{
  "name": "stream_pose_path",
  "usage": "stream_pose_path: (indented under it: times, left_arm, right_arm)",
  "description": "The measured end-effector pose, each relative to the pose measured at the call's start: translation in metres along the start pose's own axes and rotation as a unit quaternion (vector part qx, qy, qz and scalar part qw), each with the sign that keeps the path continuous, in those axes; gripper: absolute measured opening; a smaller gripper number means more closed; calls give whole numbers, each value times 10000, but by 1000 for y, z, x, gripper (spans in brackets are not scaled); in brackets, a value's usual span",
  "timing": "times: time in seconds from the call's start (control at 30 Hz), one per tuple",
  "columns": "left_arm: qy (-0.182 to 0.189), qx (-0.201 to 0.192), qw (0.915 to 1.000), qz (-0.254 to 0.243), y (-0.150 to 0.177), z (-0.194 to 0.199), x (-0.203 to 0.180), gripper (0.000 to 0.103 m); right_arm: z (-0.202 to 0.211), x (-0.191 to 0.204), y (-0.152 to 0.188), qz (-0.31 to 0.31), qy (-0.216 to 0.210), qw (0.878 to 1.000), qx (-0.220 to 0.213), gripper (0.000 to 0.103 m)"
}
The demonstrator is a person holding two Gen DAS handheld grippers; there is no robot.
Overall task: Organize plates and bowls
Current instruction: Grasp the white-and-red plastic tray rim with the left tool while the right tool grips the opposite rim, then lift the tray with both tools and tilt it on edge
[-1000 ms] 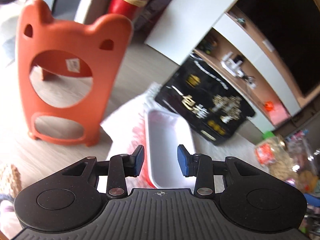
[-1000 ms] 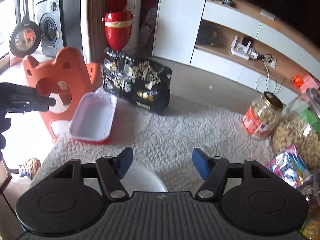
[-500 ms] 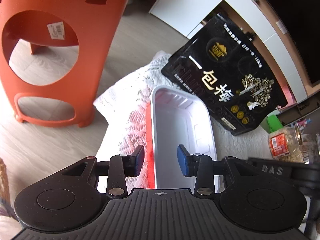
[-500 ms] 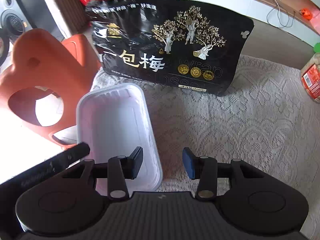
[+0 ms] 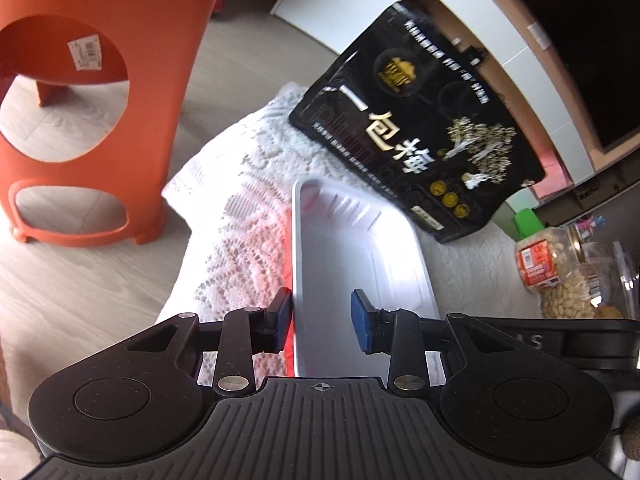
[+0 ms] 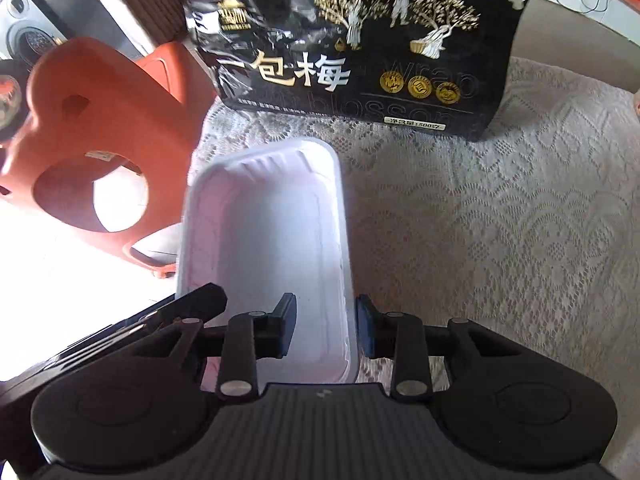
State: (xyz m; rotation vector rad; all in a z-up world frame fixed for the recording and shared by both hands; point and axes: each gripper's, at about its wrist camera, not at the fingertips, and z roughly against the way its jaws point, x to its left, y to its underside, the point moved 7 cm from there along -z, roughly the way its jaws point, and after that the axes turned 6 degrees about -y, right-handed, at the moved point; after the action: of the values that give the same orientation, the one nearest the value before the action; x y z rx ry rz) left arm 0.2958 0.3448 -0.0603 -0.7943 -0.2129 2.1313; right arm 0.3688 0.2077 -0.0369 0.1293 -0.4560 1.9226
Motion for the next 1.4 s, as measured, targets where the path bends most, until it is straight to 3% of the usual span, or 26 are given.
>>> stream_pose_path:
  times: [0.13,0.3,0.37,0.43,0.57,0.63,0.73,0.9,1.03,1.1,1.2,1.27,1.4]
  left_arm:
    - [375,-437,9980,-262,13,51,-35,37]
    - [874,-822,9886,-912,49,116,-95,38]
    - [982,-902,9838,-1196,66,135,-117,38]
    - [997,-729,9818,-1446,87,140,-135,38]
    - [904,22,9841,-1527,129,109,-144,32]
    - [812,181,9867,-1393,136,94,-139,26]
    - [737,188,9900,-1185,132,85,-130,24]
    - [542,-79,9916,-1173,118,80,-132,24]
    - [843,20,9890,-1218,116,73,-144,27]
    - [808,-84,9867,-1407,117,81,-146,27]
    - [844,-350,9820,-1653,114,99,-147,27]
    - [991,-261,9803,-1689,115,105,-149,27]
    - [871,-76,9740,-2092,129,110,-152,28]
  right_arm:
    - [75,-3,23,156,-589,9971,-463,32]
    - [166,-28,63,507,-940,9868,-1215,33]
    - [195,-44,80,535,-1074,9823,-1436,33]
    - [213,-62,98,640,-1075,9786,-1633,33]
    - [201,-96,128,817,-716,9813,-1586,34]
    - [193,-110,137,737,-752,9837,-1461,35]
    - [201,-119,137,693,-926,9796,-1645,35]
    - [210,-128,118,618,-822,9693,-2234,41]
    - [186,-134,96,63,-1113,9695,-2184,43]
    - [179,-132,94,-142,-1302,9684,-2121,47]
    - [192,-120,103,172,-1488,9603,-2355,47]
    - [202,-116,113,372,-1487,9563,-2491,47]
    - [207,-124,134,603,-1110,9611,-2457,47]
